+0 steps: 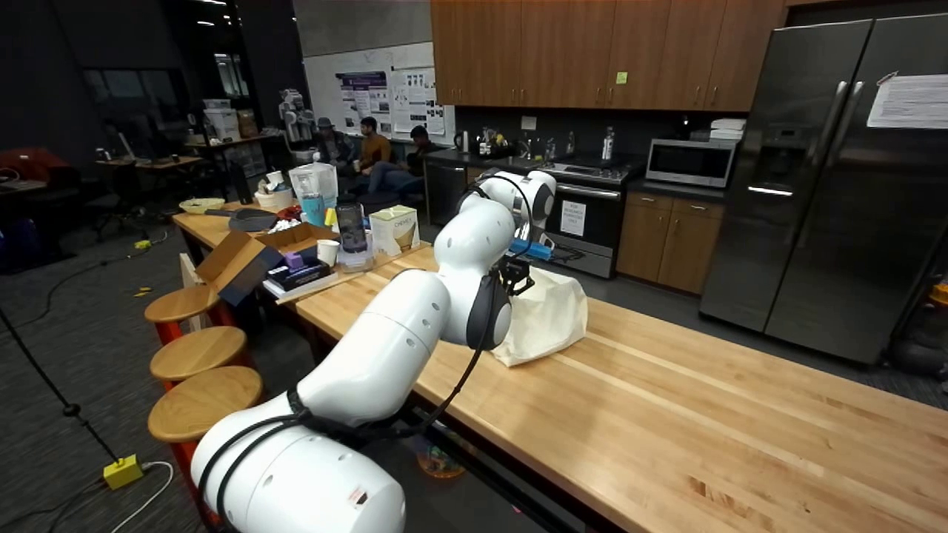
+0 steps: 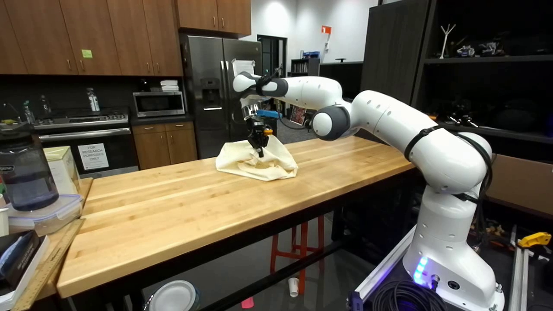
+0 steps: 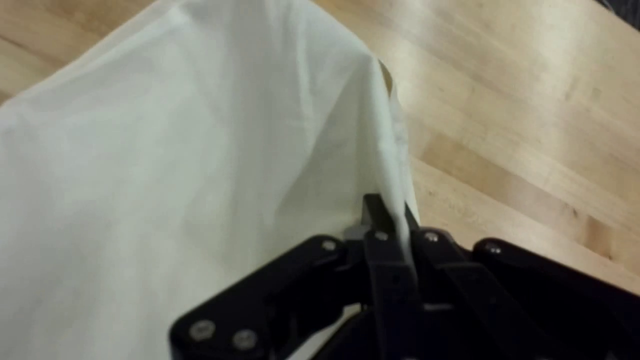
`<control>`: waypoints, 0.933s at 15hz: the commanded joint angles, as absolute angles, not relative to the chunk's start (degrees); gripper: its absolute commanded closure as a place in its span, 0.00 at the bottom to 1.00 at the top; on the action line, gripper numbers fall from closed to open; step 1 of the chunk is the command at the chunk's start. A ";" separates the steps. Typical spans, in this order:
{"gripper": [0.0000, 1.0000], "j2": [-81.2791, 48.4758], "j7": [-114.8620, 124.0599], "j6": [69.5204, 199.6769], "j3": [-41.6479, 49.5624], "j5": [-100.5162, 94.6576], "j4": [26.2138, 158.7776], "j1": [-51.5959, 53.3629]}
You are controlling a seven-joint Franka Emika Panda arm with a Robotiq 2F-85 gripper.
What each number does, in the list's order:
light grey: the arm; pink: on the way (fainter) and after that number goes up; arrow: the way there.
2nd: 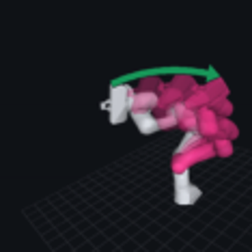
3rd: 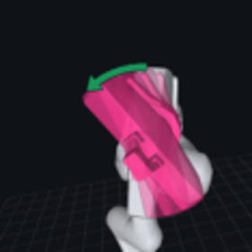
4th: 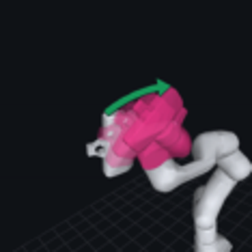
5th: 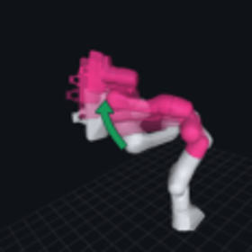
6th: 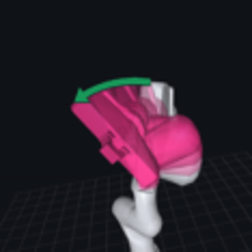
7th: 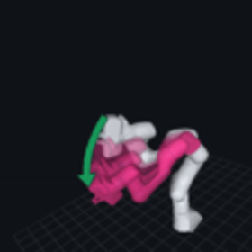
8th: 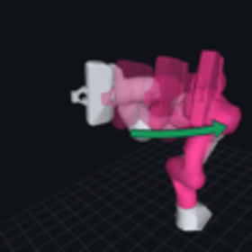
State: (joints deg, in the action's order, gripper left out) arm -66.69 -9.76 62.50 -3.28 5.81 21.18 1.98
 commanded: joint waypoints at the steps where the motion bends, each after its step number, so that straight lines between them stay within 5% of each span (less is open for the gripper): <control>1: 0.99 -66.07 -9.11 58.09 -3.17 6.56 21.17 -1.64; 14: 0.99 -65.15 10.97 73.77 -7.98 19.72 21.83 -18.67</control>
